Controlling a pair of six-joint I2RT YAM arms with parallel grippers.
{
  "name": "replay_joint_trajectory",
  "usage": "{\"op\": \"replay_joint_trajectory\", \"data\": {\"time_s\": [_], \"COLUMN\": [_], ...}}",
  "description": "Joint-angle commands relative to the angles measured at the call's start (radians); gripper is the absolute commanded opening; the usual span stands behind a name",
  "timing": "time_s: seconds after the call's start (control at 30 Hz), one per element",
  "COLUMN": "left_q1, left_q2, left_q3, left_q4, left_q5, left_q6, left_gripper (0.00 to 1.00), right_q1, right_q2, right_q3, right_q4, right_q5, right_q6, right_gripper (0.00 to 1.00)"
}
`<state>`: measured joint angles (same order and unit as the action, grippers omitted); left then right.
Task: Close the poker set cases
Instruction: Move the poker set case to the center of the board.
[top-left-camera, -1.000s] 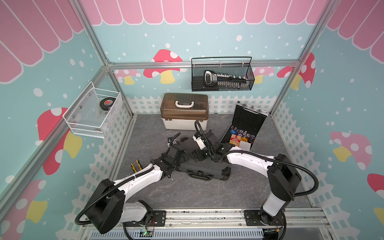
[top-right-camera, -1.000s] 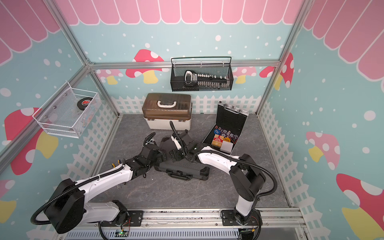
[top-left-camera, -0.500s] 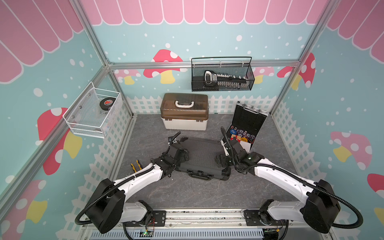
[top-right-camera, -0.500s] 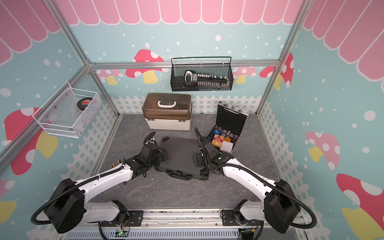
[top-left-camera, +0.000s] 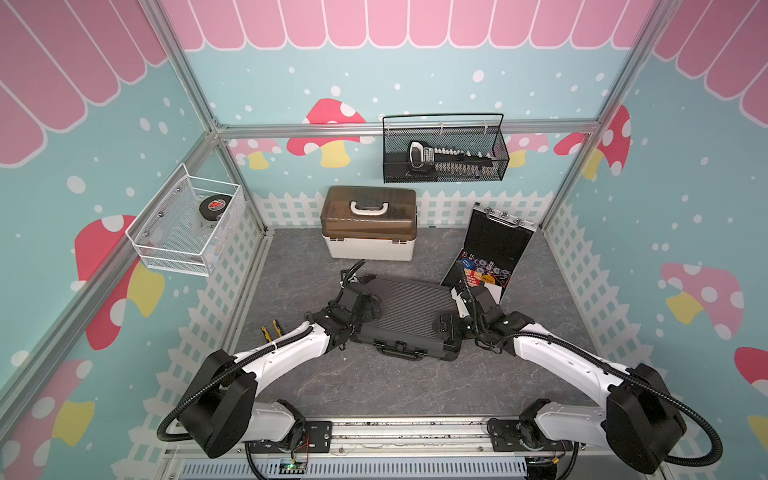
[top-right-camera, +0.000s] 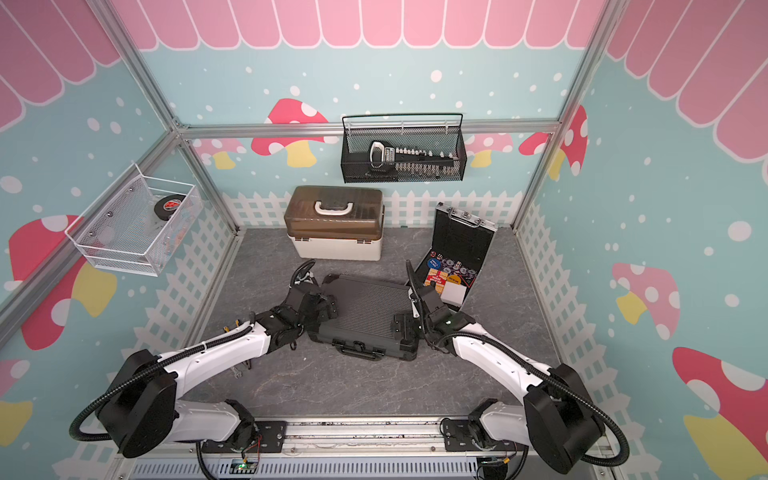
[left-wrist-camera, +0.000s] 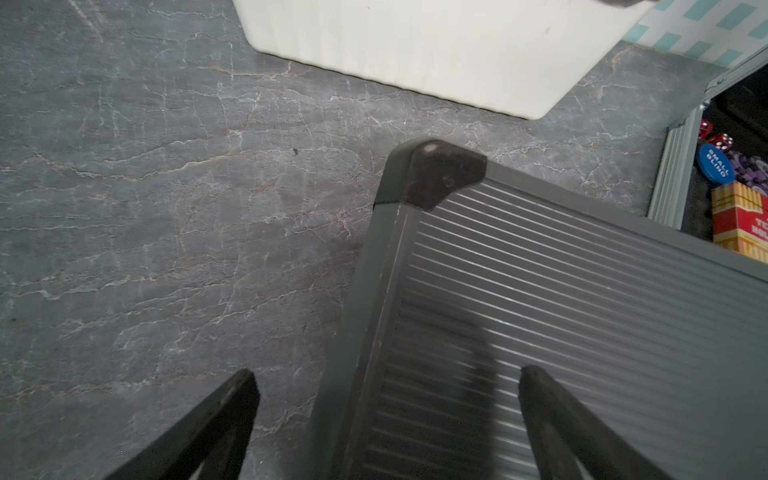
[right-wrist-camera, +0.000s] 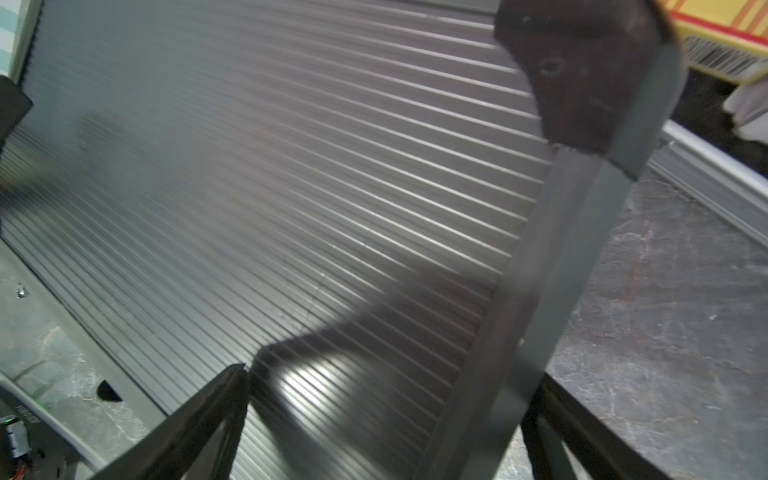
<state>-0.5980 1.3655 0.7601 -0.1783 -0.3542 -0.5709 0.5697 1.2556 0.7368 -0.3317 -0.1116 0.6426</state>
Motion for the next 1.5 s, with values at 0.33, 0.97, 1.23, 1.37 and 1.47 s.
{"op": "replay_joint_trajectory", "data": {"time_s": [0.33,0.97,1.23,1.37,1.47], "left_q1": [0.004,0.177,0.213,0.213,0.213], "left_q2": [0.024,-0.052,-0.06,-0.062,-0.067], "left_q3": [0.028,-0.042,-0.045,-0.059,-0.067], "left_q4": [-0.002,-0.042,-0.042,-0.033,-0.03], "left_q5": [-0.017,-0.007,0.006,0.015,0.022], "left_q6": [-0.004,0.034,0.059,0.057,0.051], "left_gripper": [0.98,0.99,0.99,0.98,0.99], "right_q1": [0.123,0.24,0.246,0.228,0.205], "right_q2": [0.242,0.772,0.805,0.753,0.697], "right_q3": [0.151,0.681,0.747,0.722,0.696], "right_q4": [0.101,0.176,0.115,0.097,0.088], "right_q5": [-0.247,-0.381,-0.264,-0.174,-0.098], "right_q6": [-0.05,-0.071,-0.092,-0.109,-0.123], "right_gripper": [0.95,0.94,0.94,0.95,0.96]}}
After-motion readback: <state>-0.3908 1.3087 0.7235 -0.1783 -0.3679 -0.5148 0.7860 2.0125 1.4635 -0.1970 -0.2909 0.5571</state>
